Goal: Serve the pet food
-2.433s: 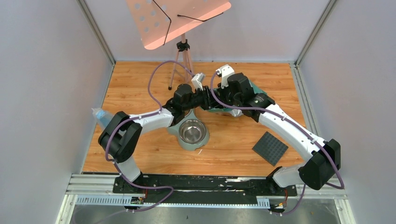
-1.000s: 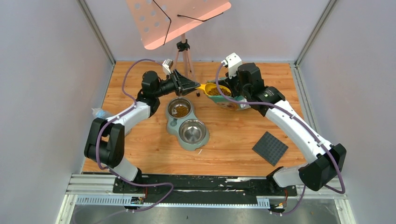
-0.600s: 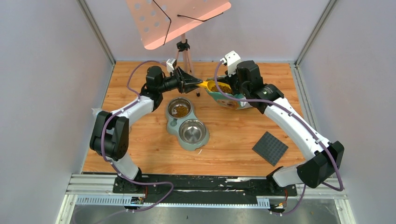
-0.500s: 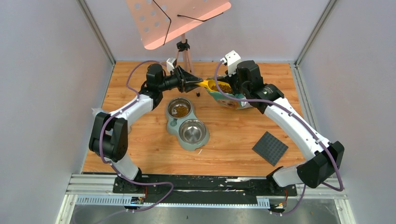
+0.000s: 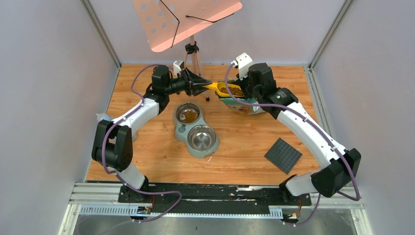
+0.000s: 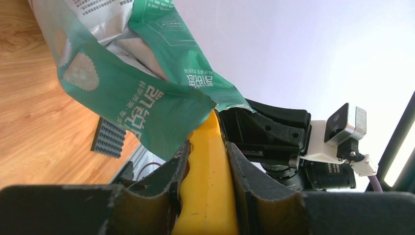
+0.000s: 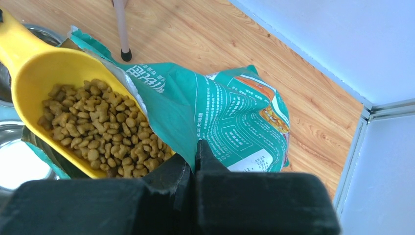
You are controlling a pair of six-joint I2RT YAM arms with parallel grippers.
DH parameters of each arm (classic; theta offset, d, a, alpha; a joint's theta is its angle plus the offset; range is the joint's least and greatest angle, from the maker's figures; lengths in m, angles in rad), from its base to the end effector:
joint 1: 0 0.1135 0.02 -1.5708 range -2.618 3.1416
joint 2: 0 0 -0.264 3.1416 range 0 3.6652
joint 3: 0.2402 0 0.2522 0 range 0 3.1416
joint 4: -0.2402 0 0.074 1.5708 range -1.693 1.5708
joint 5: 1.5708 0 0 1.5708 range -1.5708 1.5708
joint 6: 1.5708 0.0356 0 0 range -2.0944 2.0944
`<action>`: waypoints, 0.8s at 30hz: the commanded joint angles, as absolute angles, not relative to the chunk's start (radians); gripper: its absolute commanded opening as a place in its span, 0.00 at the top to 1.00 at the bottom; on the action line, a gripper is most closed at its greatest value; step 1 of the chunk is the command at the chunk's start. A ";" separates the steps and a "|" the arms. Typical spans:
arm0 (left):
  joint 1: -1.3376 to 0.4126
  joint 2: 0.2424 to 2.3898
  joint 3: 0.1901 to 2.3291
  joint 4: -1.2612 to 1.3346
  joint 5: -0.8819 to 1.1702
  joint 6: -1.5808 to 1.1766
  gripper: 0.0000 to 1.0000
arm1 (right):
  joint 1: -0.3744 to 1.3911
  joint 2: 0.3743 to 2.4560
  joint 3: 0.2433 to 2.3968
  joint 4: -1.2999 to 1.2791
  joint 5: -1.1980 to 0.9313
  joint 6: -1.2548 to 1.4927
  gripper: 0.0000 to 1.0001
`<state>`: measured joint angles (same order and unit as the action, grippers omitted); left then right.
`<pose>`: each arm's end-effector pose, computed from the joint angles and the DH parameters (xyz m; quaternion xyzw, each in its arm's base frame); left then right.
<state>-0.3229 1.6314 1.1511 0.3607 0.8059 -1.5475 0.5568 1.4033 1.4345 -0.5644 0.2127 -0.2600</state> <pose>0.3512 -0.1446 0.3053 -0.1826 0.7127 -0.6654 0.1263 0.2694 0.1588 0.3861 -0.2946 0.8134 -0.0183 0.5012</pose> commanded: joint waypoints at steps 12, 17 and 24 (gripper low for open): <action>-0.264 1.559 1.129 0.454 0.844 -1.559 1.00 | 0.543 1.380 1.481 -0.535 0.255 -0.283 1.00; -0.240 1.526 1.104 0.478 0.858 -1.575 1.00 | 0.543 1.372 1.470 -0.537 0.251 -0.299 1.00; -0.249 1.517 1.150 0.446 0.822 -1.536 1.00 | 0.543 1.381 1.484 -0.560 0.255 -0.315 1.00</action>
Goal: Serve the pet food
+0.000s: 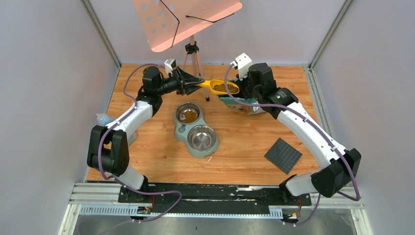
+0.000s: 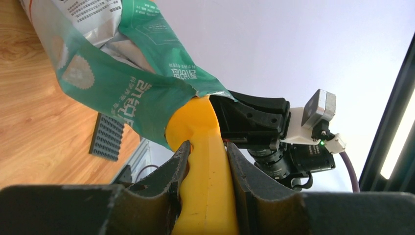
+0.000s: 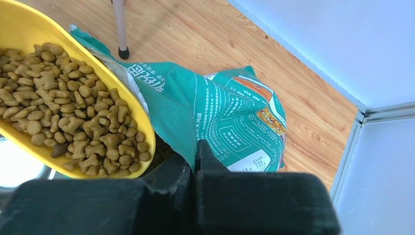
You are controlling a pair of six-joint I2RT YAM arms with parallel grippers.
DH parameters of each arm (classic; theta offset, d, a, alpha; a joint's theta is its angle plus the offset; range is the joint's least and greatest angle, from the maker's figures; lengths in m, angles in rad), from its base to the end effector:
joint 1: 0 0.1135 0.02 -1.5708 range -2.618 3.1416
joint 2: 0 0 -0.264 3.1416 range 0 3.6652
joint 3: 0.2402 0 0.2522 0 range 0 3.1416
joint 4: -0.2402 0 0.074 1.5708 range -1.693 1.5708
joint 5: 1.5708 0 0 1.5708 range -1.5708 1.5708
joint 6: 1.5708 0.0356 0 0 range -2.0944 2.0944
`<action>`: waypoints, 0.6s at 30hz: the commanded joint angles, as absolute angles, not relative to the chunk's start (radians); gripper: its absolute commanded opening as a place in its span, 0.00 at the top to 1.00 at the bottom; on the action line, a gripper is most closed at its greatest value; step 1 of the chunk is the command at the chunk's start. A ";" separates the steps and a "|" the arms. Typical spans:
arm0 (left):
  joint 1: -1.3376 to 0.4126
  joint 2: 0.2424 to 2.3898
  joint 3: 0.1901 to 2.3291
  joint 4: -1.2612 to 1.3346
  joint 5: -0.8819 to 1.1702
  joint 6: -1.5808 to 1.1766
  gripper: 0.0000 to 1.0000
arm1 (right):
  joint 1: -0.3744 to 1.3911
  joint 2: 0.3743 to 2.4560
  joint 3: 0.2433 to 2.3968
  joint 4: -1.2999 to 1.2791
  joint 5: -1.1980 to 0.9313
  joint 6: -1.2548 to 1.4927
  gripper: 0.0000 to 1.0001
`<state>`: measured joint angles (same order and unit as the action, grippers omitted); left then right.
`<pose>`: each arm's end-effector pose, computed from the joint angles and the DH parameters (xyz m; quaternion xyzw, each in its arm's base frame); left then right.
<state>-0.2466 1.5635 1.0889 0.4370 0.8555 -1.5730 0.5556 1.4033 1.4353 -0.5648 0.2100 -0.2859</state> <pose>0.3432 -0.1141 0.3153 -0.1767 0.6936 -0.6817 0.1516 0.2695 0.1586 0.3863 -0.3052 0.8095 -0.0239 0.5010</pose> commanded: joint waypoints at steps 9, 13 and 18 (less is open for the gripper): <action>-0.347 1.592 1.262 0.139 0.677 -1.258 1.00 | 0.543 1.416 1.530 -0.566 0.242 -0.299 1.00; -0.307 1.532 1.261 0.070 0.713 -1.184 1.00 | 0.542 1.391 1.524 -0.566 0.254 -0.307 1.00; -0.302 1.591 1.223 0.305 0.815 -1.376 1.00 | 0.542 1.370 1.483 -0.567 0.253 -0.294 1.00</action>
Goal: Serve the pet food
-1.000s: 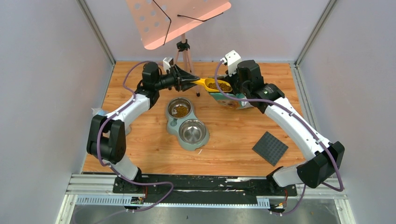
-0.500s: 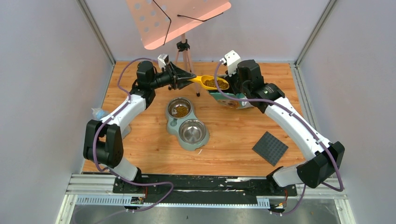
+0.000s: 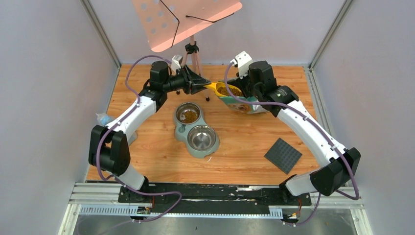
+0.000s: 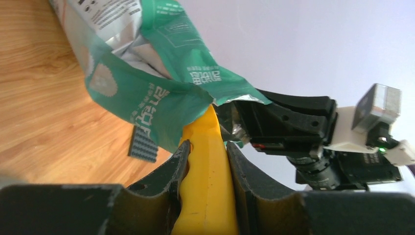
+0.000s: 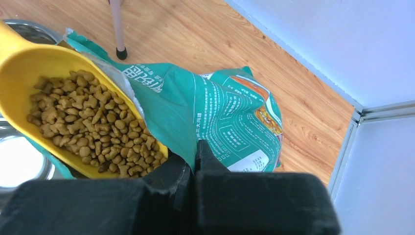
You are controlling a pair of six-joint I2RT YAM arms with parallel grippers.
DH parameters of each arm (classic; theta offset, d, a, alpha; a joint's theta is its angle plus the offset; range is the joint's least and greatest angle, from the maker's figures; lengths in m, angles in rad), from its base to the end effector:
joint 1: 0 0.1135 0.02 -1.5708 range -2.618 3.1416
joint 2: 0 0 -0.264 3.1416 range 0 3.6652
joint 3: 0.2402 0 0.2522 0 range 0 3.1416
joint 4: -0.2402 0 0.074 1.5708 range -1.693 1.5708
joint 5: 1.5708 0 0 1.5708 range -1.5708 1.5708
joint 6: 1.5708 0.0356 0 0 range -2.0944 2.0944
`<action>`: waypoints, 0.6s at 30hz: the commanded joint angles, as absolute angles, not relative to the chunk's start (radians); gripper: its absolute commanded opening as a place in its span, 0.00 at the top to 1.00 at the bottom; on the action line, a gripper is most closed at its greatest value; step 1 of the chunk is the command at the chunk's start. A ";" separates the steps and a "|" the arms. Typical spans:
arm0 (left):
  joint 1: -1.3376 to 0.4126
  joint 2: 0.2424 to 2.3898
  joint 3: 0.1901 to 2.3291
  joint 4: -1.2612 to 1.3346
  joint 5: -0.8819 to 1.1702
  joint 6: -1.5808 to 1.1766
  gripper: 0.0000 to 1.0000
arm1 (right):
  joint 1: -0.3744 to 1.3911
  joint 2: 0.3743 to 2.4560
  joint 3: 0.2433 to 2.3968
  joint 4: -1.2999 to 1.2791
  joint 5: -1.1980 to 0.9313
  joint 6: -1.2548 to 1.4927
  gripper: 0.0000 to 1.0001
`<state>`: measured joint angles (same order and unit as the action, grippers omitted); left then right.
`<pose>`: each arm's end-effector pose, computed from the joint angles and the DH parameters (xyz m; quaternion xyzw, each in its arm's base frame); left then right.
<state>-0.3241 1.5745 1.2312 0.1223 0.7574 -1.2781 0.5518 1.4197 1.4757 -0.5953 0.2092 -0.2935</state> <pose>0.3423 -0.1408 0.3297 -0.1278 0.7505 -0.6178 0.1967 0.2720 0.1588 0.3922 -0.3079 0.8102 -0.0269 0.4981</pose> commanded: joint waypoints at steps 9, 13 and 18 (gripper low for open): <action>-0.231 1.586 1.184 0.394 0.900 -1.489 1.00 | 0.542 1.357 1.485 -0.567 0.258 -0.313 1.00; -0.230 1.636 1.190 0.445 0.923 -1.567 1.00 | 0.541 1.361 1.485 -0.569 0.250 -0.308 1.00; -0.176 1.625 1.095 0.605 0.995 -1.645 1.00 | 0.540 1.360 1.492 -0.571 0.260 -0.314 1.00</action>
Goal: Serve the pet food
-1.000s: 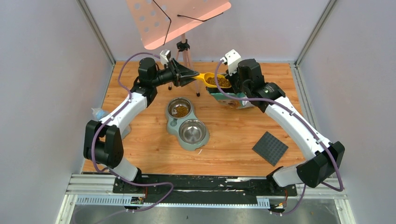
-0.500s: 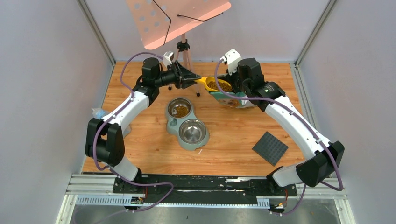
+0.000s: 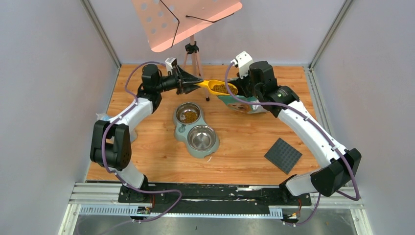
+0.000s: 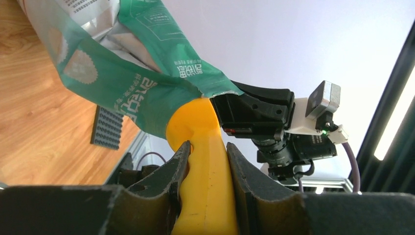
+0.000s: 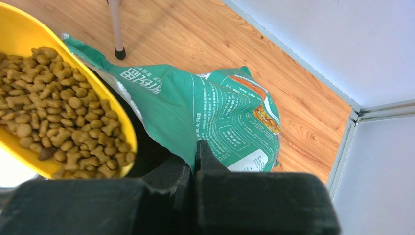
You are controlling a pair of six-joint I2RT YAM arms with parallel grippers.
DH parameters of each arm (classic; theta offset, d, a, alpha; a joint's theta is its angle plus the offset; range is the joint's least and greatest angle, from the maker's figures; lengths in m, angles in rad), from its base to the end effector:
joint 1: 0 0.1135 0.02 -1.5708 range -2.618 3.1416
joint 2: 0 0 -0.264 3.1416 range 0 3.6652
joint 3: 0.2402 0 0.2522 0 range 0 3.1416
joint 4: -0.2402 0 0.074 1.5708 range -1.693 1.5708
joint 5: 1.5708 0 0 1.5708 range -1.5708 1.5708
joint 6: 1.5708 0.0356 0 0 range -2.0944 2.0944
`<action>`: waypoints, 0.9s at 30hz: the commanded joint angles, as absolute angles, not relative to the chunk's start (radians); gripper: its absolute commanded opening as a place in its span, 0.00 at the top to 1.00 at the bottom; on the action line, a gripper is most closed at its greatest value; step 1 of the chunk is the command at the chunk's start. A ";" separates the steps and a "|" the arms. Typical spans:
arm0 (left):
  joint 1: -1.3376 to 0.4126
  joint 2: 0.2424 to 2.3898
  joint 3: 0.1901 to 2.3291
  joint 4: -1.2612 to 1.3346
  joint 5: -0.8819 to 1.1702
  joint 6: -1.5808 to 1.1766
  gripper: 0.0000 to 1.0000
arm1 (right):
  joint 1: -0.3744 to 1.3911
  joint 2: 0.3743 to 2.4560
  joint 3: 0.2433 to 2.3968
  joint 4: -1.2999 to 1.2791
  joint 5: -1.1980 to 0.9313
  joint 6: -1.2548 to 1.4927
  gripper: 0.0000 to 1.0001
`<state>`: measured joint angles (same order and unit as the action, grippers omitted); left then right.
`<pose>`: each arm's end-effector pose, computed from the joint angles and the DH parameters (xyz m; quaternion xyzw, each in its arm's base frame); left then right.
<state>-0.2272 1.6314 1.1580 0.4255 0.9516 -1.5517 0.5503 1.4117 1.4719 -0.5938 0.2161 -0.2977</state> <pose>0.3597 -0.1129 0.3142 -0.1464 0.7018 -0.6852 0.1288 0.2706 0.1570 0.3935 -0.3065 0.8090 -0.0308 0.5006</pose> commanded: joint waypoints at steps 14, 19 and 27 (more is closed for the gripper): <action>-0.164 1.654 1.004 0.765 1.007 -1.754 1.00 | 0.540 1.358 1.494 -0.583 0.259 -0.318 1.00; -0.139 1.623 0.983 0.773 1.025 -1.744 1.00 | 0.540 1.357 1.489 -0.582 0.257 -0.319 1.00; -0.133 1.556 0.935 0.762 1.037 -1.710 1.00 | 0.540 1.378 1.507 -0.581 0.247 -0.324 1.00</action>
